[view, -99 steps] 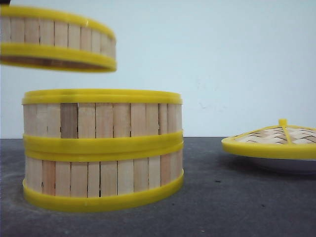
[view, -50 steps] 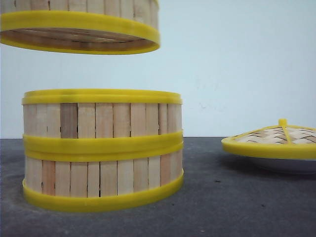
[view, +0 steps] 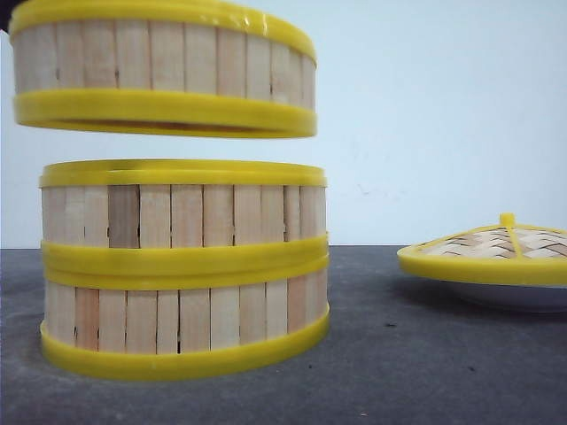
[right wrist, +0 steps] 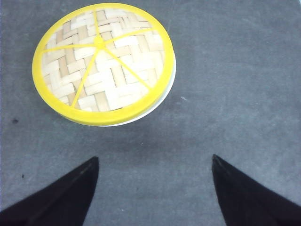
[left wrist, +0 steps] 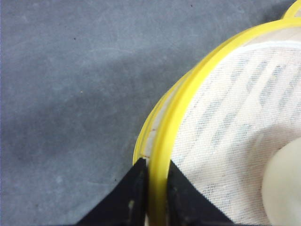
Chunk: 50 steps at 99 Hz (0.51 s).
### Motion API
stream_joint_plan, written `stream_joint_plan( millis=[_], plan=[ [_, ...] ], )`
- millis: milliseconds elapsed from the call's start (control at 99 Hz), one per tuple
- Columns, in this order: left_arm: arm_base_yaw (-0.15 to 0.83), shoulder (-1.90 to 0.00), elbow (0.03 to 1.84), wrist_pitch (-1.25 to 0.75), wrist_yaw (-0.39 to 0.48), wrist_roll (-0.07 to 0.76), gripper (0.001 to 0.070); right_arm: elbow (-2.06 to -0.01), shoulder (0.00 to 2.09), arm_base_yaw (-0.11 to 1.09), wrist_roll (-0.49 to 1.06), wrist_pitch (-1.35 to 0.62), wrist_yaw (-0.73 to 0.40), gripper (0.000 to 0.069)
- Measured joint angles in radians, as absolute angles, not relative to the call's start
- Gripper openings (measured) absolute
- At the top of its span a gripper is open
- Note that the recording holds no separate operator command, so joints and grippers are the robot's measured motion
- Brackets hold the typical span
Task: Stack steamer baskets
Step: 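Lift the basket with the left gripper and lower it onto the stack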
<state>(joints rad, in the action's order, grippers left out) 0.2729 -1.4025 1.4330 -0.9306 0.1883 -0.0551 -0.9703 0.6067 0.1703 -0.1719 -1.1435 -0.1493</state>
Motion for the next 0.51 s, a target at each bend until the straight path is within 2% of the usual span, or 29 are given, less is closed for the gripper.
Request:
stream_joint_plan(
  millis=[505],
  plan=[
    [0.285,-1.481,1.431,-0.912,0.191,-0.051,0.0022,-0.970,0.607,0.170,-0.172,-1.143,-0.150,0.0471]
  ],
)
